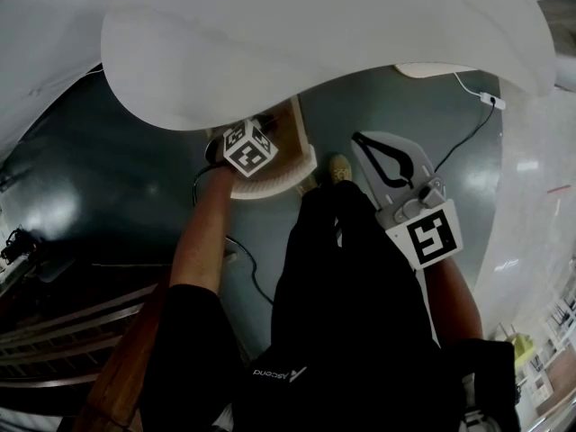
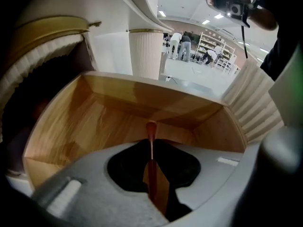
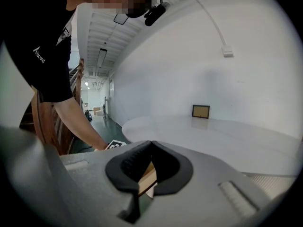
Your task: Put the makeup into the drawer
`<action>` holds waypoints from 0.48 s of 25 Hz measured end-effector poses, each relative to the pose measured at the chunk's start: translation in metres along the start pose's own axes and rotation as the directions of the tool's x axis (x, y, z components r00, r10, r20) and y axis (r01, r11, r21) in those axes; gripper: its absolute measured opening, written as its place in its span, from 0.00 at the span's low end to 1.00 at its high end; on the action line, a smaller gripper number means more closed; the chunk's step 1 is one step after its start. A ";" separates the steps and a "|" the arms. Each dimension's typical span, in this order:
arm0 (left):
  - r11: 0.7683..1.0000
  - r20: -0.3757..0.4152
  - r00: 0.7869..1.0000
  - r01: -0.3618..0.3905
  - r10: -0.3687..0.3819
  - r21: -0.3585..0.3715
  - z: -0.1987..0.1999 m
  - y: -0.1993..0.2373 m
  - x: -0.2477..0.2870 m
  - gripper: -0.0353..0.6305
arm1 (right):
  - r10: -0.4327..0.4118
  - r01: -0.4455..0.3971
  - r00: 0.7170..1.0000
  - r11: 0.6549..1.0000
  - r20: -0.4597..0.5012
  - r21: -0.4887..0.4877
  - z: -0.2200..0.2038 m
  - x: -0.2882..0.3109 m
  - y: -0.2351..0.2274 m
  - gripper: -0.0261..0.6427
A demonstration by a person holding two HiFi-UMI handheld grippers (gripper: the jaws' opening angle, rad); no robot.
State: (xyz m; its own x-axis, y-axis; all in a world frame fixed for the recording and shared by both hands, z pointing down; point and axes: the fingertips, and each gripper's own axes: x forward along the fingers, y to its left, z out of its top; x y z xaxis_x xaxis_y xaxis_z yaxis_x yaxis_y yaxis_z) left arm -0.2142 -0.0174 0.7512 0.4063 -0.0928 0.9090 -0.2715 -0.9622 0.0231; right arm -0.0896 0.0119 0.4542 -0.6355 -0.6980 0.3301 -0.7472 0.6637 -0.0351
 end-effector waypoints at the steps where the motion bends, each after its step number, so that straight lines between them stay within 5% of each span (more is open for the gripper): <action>1: 1.000 -0.007 1.000 -0.001 0.001 0.002 -0.001 0.000 0.002 0.14 | -0.001 0.001 1.000 1.000 -0.004 0.001 -0.001 -0.001 0.000 0.04; 12: 1.000 -0.055 0.998 -0.004 0.005 0.007 -0.005 -0.006 0.007 0.17 | -0.006 0.006 1.000 1.000 0.004 -0.007 -0.001 -0.006 0.005 0.04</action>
State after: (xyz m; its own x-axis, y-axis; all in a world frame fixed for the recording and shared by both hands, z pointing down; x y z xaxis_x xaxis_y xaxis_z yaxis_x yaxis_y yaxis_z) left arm -0.2144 -0.0113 0.7592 0.3564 -0.0832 0.9306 -0.2674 -0.9634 0.0163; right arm -0.0887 0.0197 0.4532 -0.6317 -0.7030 0.3267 -0.7497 0.6612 -0.0269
